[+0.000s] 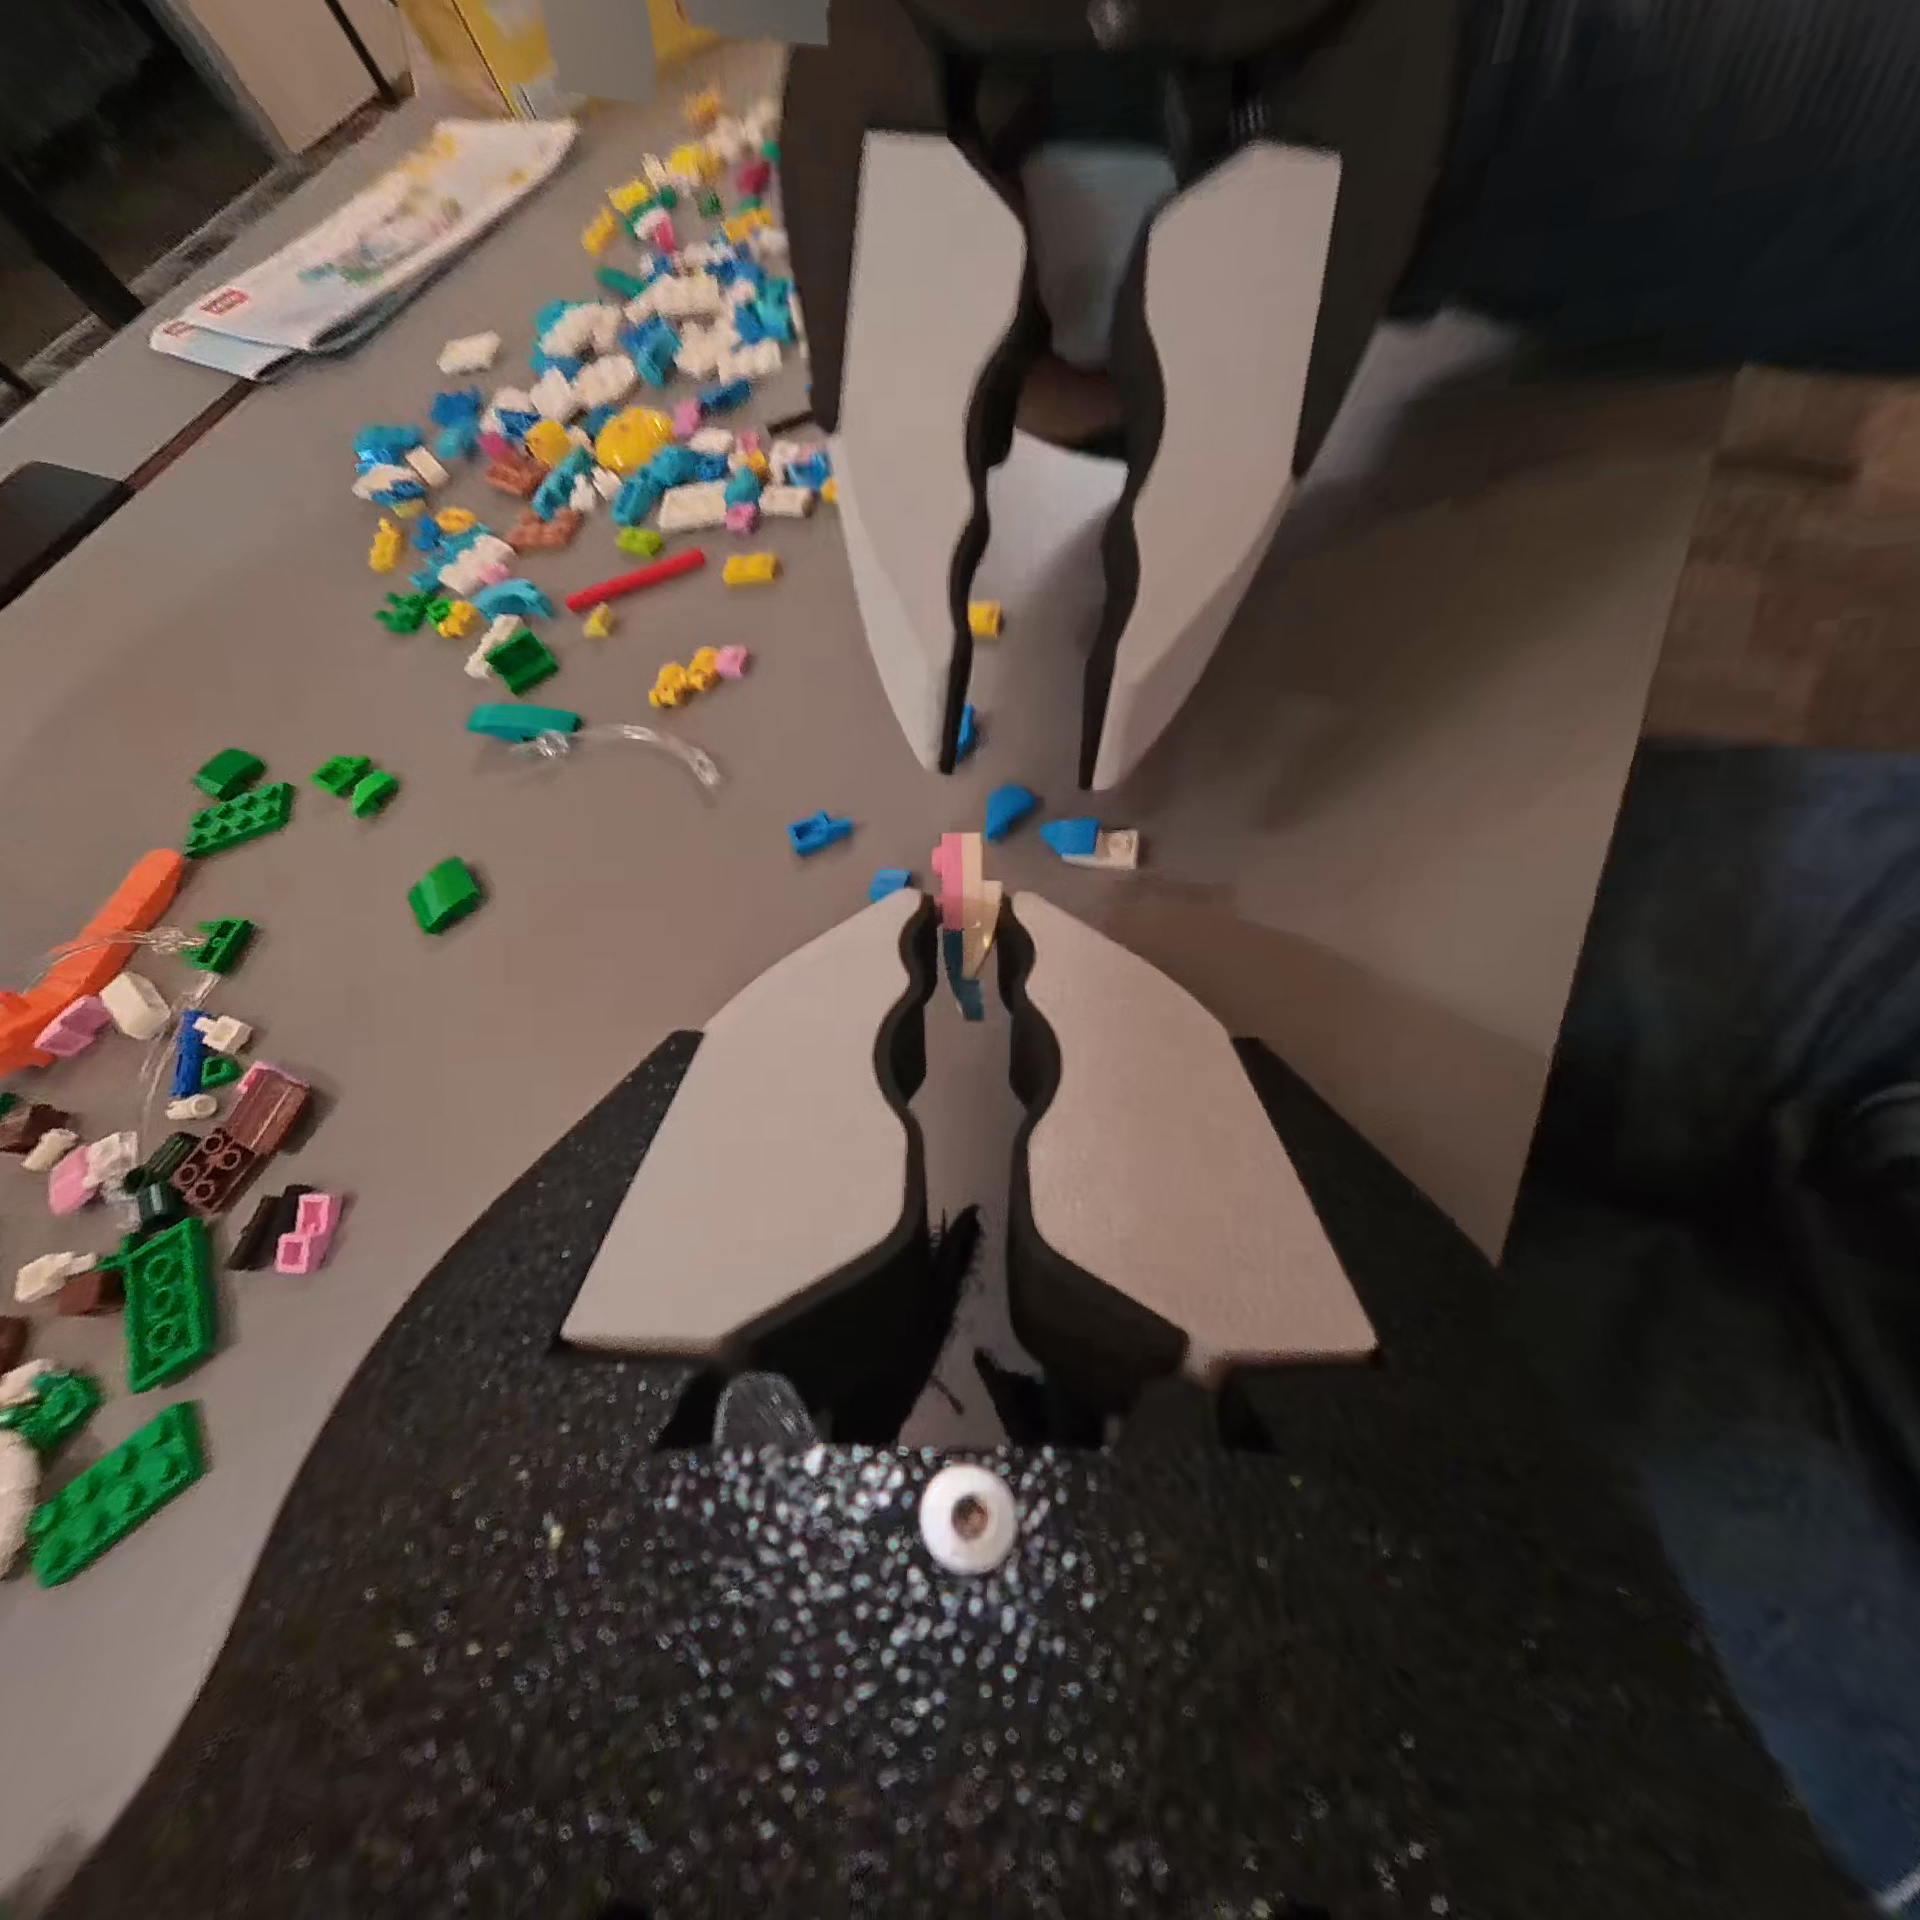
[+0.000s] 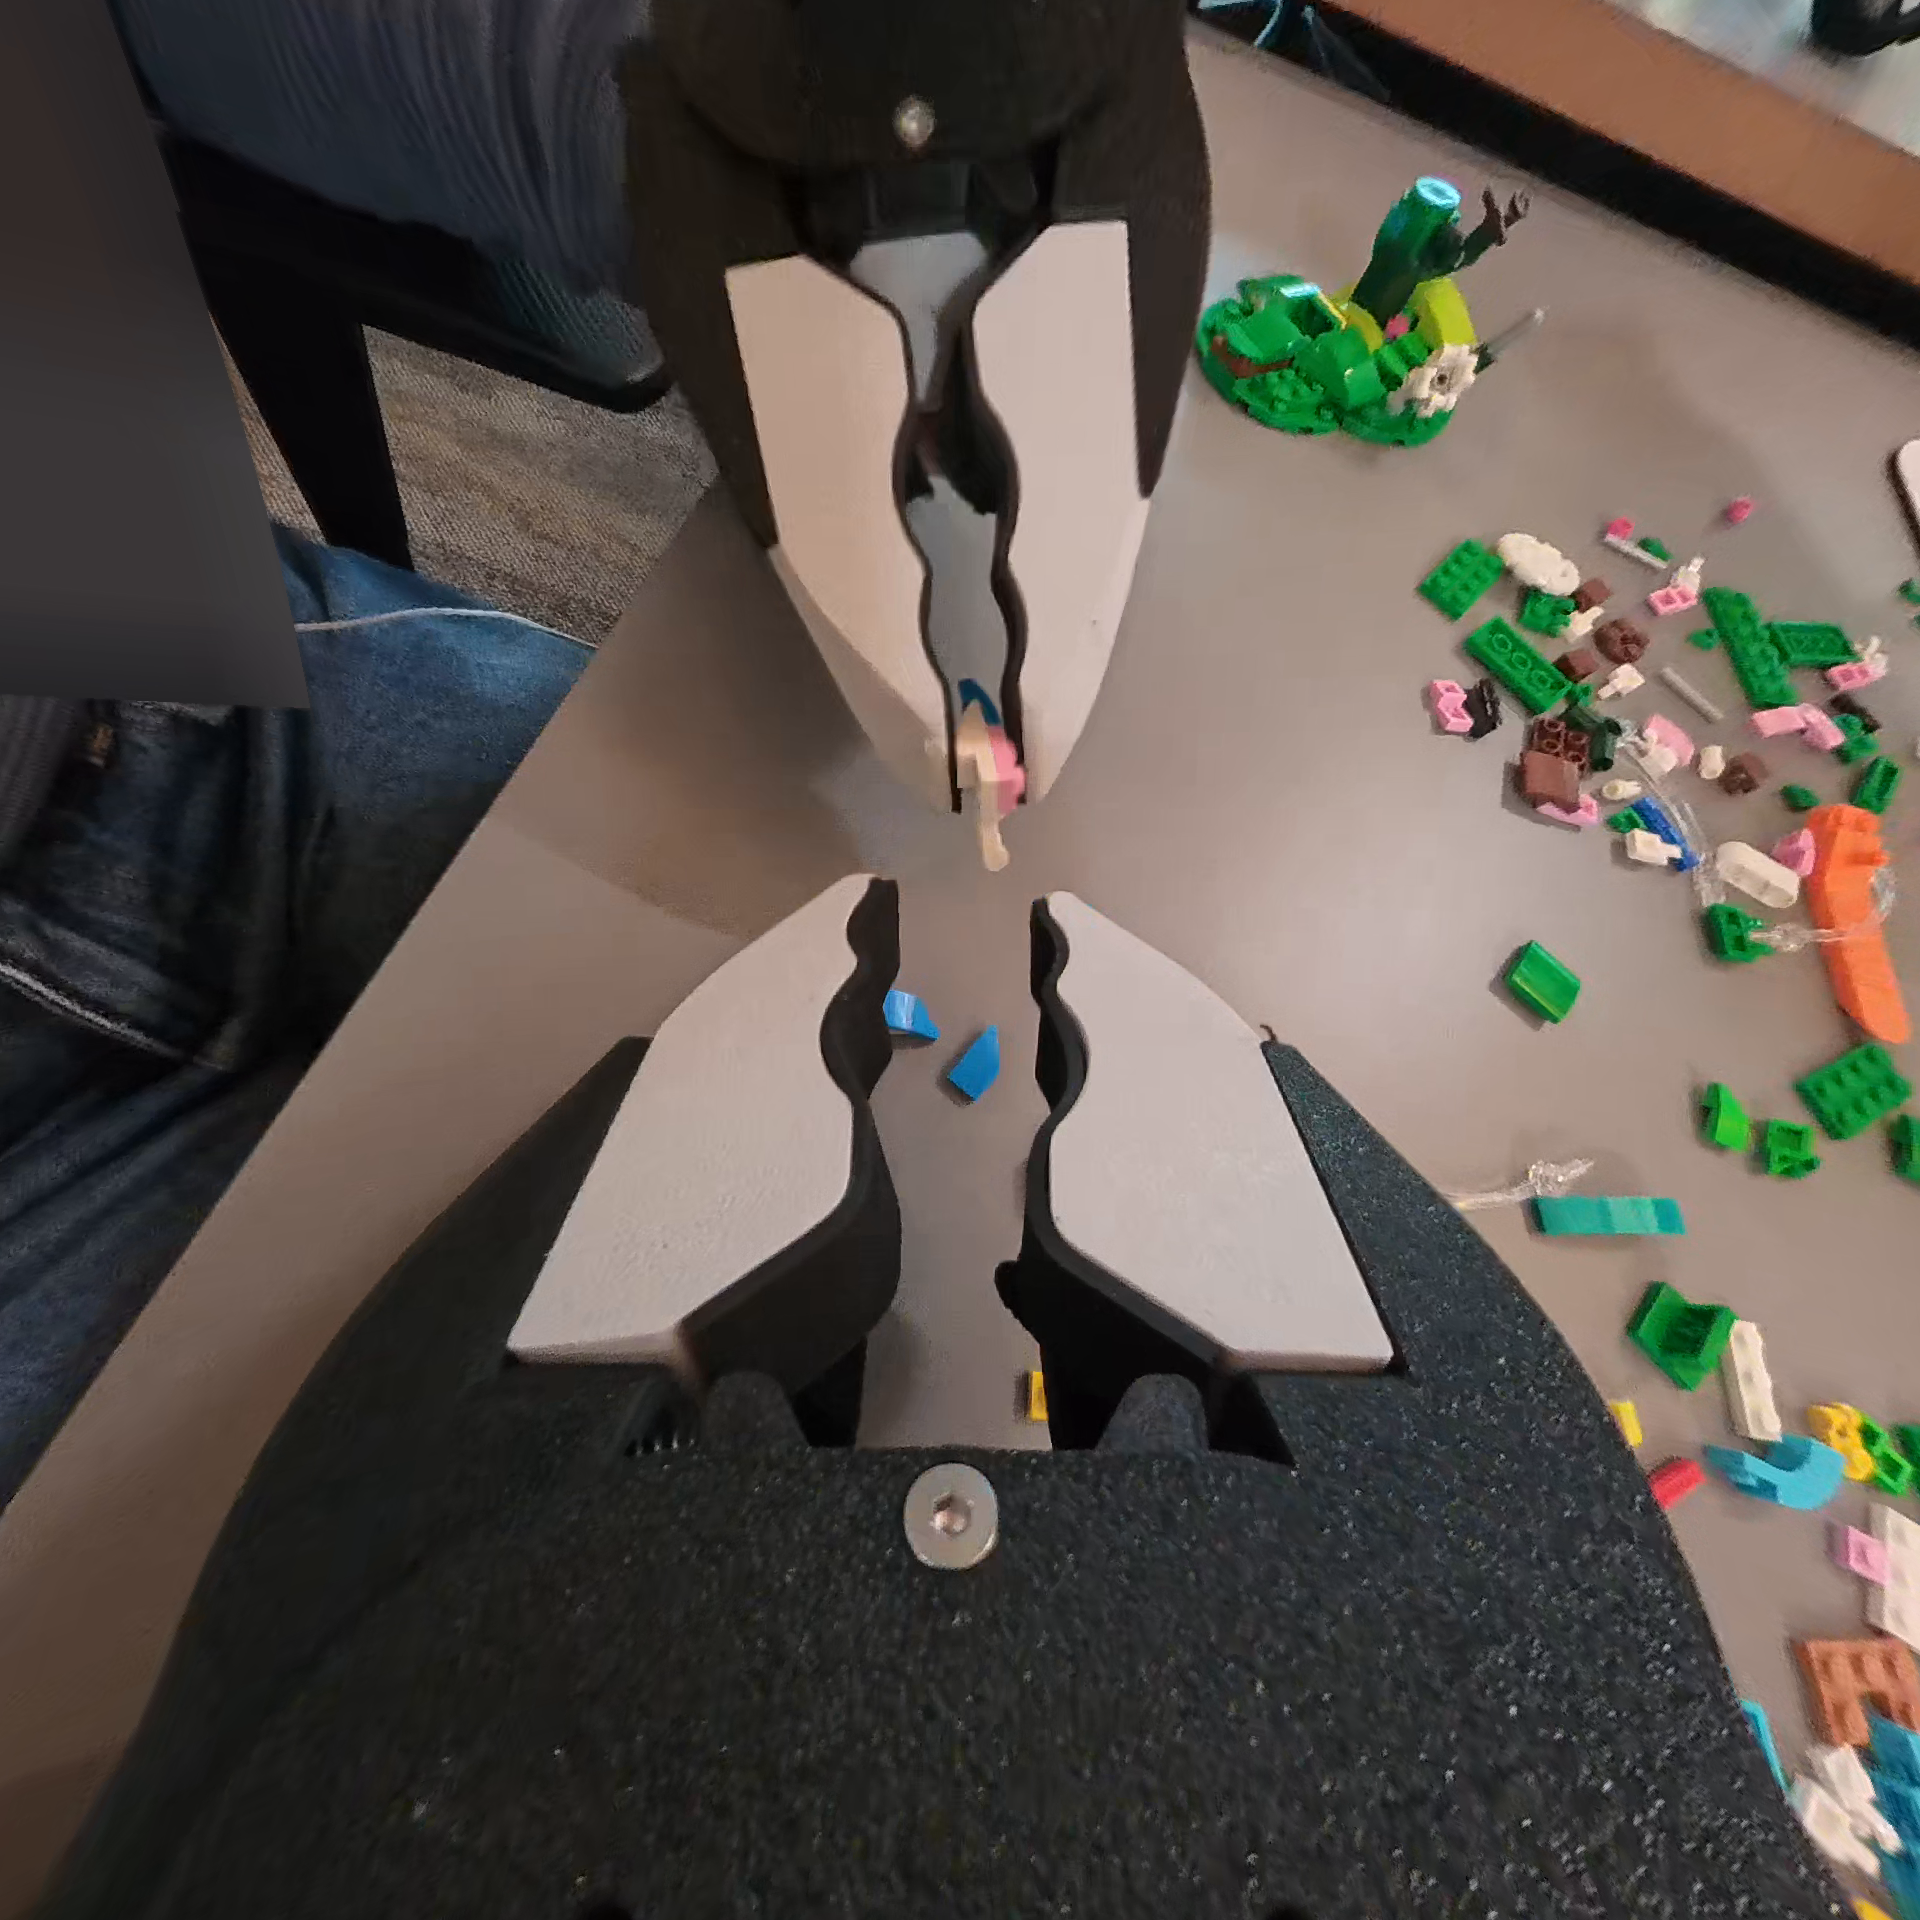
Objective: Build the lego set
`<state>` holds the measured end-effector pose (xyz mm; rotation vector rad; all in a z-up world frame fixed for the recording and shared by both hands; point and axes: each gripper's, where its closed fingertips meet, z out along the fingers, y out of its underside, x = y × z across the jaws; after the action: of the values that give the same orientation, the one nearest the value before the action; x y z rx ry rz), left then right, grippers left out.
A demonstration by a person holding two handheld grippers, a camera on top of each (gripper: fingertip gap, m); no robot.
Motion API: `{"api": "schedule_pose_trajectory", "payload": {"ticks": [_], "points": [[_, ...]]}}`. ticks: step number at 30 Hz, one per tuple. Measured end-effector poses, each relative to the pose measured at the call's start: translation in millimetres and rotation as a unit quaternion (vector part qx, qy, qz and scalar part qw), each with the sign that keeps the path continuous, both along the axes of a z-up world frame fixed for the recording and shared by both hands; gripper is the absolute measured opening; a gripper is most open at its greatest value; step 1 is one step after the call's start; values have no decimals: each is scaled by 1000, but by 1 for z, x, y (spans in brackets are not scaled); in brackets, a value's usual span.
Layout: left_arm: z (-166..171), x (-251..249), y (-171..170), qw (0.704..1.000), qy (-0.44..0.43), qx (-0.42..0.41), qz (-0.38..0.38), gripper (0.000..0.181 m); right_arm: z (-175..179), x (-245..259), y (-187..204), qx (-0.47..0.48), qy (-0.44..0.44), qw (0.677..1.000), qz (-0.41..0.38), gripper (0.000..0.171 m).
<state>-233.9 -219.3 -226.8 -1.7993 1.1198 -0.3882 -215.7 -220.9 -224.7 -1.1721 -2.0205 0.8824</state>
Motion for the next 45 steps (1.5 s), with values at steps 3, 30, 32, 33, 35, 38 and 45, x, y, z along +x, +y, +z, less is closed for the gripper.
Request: {"api": "schedule_pose_trajectory", "payload": {"ticks": [3,30,32,33,35,38,45], "points": [[12,0,0,997,-74,-13,-6,11,-4,3,3,15,-11,1000,-3,24],[45,-2,-8,978,-141,153,-27,11,-31,40,-14,-55,-166,984,26,25],[43,0,-8,979,-127,157,-26,11,-26,36,-15,-45,-165,985,11,25],[41,0,-8,980,-120,160,-26,11,-24,32,-16,-42,-165,985,0,25],[38,1,-8,981,-106,163,-25,11,-25,26,-16,-29,-175,984,-29,23],[34,3,-9,982,-84,167,-25,11,-31,22,-24,-18,-200,979,-44,21],[22,3,-8,983,-24,181,-7,11,-36,19,-22,9,-226,971,-74,8]]}}
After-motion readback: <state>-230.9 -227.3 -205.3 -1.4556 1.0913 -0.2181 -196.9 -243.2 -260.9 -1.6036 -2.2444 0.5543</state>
